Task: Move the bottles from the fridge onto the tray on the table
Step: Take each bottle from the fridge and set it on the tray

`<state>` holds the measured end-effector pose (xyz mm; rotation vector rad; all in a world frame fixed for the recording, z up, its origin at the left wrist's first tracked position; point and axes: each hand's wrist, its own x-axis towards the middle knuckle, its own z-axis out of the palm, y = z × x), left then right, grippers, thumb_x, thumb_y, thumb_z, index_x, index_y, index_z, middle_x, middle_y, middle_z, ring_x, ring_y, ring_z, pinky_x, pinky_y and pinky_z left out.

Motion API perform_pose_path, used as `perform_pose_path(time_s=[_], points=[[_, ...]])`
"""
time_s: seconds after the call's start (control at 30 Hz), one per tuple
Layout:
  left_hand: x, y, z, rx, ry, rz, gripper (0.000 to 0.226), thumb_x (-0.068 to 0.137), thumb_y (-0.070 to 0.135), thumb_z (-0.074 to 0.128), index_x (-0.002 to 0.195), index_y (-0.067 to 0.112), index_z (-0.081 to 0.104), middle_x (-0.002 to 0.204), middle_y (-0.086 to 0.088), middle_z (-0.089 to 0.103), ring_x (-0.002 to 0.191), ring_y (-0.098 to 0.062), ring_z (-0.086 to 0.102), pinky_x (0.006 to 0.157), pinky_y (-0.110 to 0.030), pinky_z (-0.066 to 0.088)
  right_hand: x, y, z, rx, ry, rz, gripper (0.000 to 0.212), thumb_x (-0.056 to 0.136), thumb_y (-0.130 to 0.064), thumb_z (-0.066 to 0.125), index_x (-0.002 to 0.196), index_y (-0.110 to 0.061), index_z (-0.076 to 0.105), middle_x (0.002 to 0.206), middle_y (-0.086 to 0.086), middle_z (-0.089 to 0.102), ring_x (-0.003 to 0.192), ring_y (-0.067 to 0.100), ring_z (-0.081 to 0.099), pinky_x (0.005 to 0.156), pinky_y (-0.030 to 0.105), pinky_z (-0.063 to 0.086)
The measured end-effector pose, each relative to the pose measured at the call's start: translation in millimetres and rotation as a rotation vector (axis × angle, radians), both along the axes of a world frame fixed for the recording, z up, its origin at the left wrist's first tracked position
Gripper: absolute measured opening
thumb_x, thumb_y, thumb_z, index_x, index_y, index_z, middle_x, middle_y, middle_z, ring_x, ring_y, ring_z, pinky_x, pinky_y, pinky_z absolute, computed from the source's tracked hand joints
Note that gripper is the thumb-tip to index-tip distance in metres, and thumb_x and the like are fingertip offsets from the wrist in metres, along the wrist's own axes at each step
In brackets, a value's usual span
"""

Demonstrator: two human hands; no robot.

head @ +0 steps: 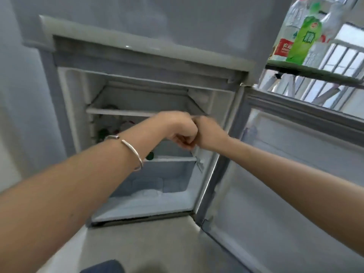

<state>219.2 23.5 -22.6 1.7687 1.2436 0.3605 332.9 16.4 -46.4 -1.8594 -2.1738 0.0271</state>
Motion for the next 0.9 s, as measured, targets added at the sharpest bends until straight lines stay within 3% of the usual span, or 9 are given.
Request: perform_pose_path(time_s=[0.13,0.2,0.3,0.43,0.57,0.63,0.73,0.8,0.9], points=[[-36.2,28.0,-70.5,-0.058,0.107,0.177,0.023,0.087,-0.011,0.038,0.074,-0.003,0.056,0.069,-0.016,0.059,0.059,-0.022,0.06,0.054,-0.027,0.054,-40.9,48.0,-80.3,-0.151,0.106,0.065,0.024,0.071,-0.023,0.067,0.091,-0.01,0.07,0.095,0.016,0.074,0.096,0.032,0.069,0.07,0.037,0.053],[-55.0,41.8,-101.2,-0.005,0.094,0.295,0.021,0.089,-0.003,0.043,0.085,-0.006,0.063,0.072,-0.016,0.062,0.062,-0.024,0.061,0.06,-0.032,0.056,-61.8,73.6,-113.7,-0.201,0.194,0.026,0.017,0.081,-0.014,0.062,0.096,-0.005,0.064,0.099,0.02,0.07,0.1,0.031,0.067,0.067,0.032,0.043],[-74.6,52.0,-138.8,0.036,0.001,0.442,0.031,0.089,0.003,0.046,0.113,-0.01,0.06,0.101,-0.03,0.066,0.094,-0.038,0.067,0.079,-0.045,0.056,-87.1,101.0,-151.4,-0.235,0.389,-0.137,0.047,0.088,-0.025,0.061,0.125,-0.003,0.043,0.113,0.017,0.063,0.101,0.031,0.062,0.079,0.035,0.048],[-96.5,56.7,-174.6,0.029,0.022,0.554,0.036,0.088,0.006,0.049,0.123,-0.002,0.052,0.119,-0.025,0.062,0.11,-0.036,0.062,0.082,-0.035,0.051,-108.0,132.8,-182.8,-0.233,0.405,-0.216,0.081,0.085,-0.041,0.065,0.144,-0.009,0.02,0.122,0.018,0.061,0.111,0.035,0.061,0.087,0.041,0.051],[-111.3,55.0,-187.1,0.001,-0.022,0.579,0.011,0.087,0.0,0.046,0.084,0.01,0.052,0.093,-0.018,0.058,0.084,-0.028,0.058,0.074,-0.036,0.051,-106.4,140.7,-193.9,-0.214,0.349,-0.247,0.065,0.091,-0.034,0.056,0.141,-0.004,0.026,0.121,0.017,0.064,0.11,0.035,0.062,0.082,0.038,0.049],[-113.5,52.9,-186.4,-0.008,-0.032,0.588,0.022,0.086,0.0,0.046,0.072,0.017,0.043,0.089,-0.018,0.057,0.079,-0.027,0.056,0.076,-0.037,0.053,-98.8,134.6,-193.6,-0.164,0.322,-0.255,0.055,0.092,-0.032,0.051,0.136,-0.003,0.034,0.114,0.017,0.066,0.105,0.035,0.063,0.076,0.036,0.048],[-106.8,47.7,-175.7,0.014,-0.038,0.559,0.012,0.087,0.002,0.047,0.092,0.011,0.052,0.104,-0.021,0.062,0.09,-0.029,0.059,0.09,-0.041,0.052,-75.4,117.5,-179.9,-0.028,0.342,-0.244,0.038,0.093,-0.032,0.048,0.12,-0.005,0.047,0.1,0.016,0.067,0.091,0.035,0.064,0.068,0.036,0.048],[-93.4,48.3,-160.6,0.064,-0.022,0.527,0.027,0.087,0.001,0.048,0.113,0.002,0.056,0.108,-0.021,0.063,0.103,-0.034,0.062,0.089,-0.037,0.051,-55.4,106.5,-158.6,0.062,0.367,-0.221,0.033,0.093,-0.031,0.049,0.113,-0.005,0.051,0.096,0.018,0.067,0.089,0.036,0.064,0.065,0.036,0.046],[-66.1,44.9,-131.3,0.158,0.003,0.475,0.022,0.087,0.0,0.048,0.107,0.006,0.056,0.104,-0.016,0.062,0.11,-0.036,0.062,0.089,-0.036,0.052,-35.6,91.2,-118.4,0.171,0.394,-0.181,0.029,0.092,-0.029,0.051,0.107,-0.004,0.055,0.094,0.019,0.067,0.089,0.038,0.063,0.062,0.033,0.038]])
